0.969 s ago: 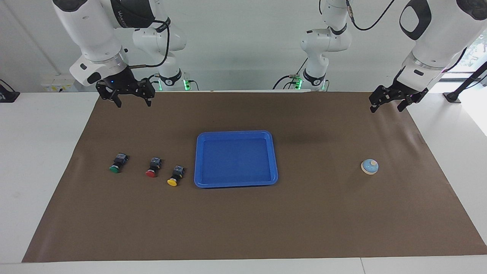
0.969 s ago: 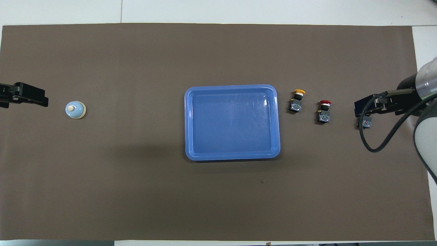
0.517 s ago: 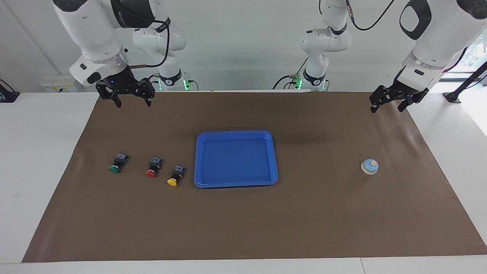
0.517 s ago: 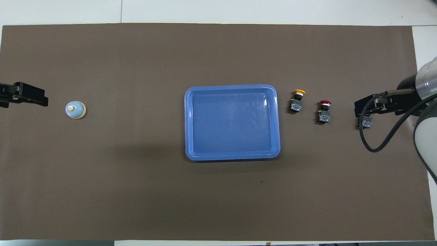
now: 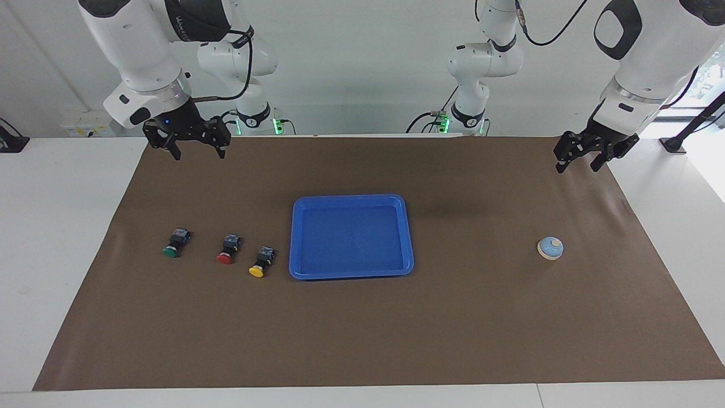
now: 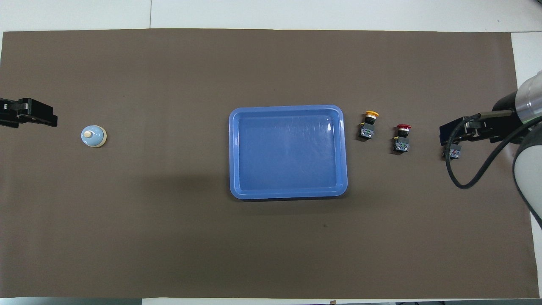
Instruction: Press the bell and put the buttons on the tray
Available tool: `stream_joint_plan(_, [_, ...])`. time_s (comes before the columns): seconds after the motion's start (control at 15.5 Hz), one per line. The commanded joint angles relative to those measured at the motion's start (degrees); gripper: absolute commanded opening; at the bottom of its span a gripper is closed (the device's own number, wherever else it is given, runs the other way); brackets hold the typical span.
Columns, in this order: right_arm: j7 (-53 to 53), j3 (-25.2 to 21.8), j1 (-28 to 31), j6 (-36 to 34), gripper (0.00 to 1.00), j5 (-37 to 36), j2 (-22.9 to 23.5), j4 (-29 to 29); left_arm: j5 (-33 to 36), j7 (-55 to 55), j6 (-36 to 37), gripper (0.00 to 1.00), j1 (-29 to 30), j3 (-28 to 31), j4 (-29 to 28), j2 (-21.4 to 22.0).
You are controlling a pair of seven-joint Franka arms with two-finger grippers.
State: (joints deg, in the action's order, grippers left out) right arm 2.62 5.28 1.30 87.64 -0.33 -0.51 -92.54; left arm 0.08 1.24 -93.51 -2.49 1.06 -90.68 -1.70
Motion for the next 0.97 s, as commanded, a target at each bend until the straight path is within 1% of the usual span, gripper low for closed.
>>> stream_joint_plan(0.0, [-1.7,-0.3,0.5,0.0,1.0,1.0,-1.1,-1.1,0.8,0.1,-3.6,0.0,0.8,0.1,-4.7,1.7])
stream_joint_plan(0.19, [-1.7,-0.3,0.5,0.0,1.0,1.0,-1.1,-1.1,0.8,0.3,-8.8,0.0,2.9,0.1,-7.1,-0.7])
stream_joint_plan(0.32, [-1.7,-0.3,0.5,0.0,1.0,1.0,-1.1,-1.1,0.8,0.5,-13.1,0.0,4.1,0.1,-8.4,-4.0])
stream_joint_plan(0.52, [-1.7,-0.3,0.5,0.0,1.0,1.0,-1.1,-1.1,0.8,0.8,-19.3,0.0,5.2,0.1,-8.6,-9.5])
stream_joint_plan(0.58, [-1.7,-0.3,0.5,0.0,1.0,1.0,-1.1,-1.1,0.8,0.8,-21.8,0.0,5.3,0.1,-9.5,-10.4])
stream_joint_plan(0.71, [-1.7,-0.3,0.5,0.0,1.0,1.0,-1.1,-1.1,0.8,0.9,-27.6,0.0,6.5,0.1,-14.2,-10.4])
stream_joint_plan(0.84, [-1.7,-0.3,0.5,0.0,1.0,1.0,-1.1,-1.1,0.8,0.9,-30.4,0.0,6.6,0.1,-16.4,-11.0])
stream_joint_plan(0.9, [-1.7,-0.3,0.5,0.0,1.0,1.0,-1.1,-1.1,0.9,1.1,-31.1,0.0,6.7,0.1,-16.6,-12.0])
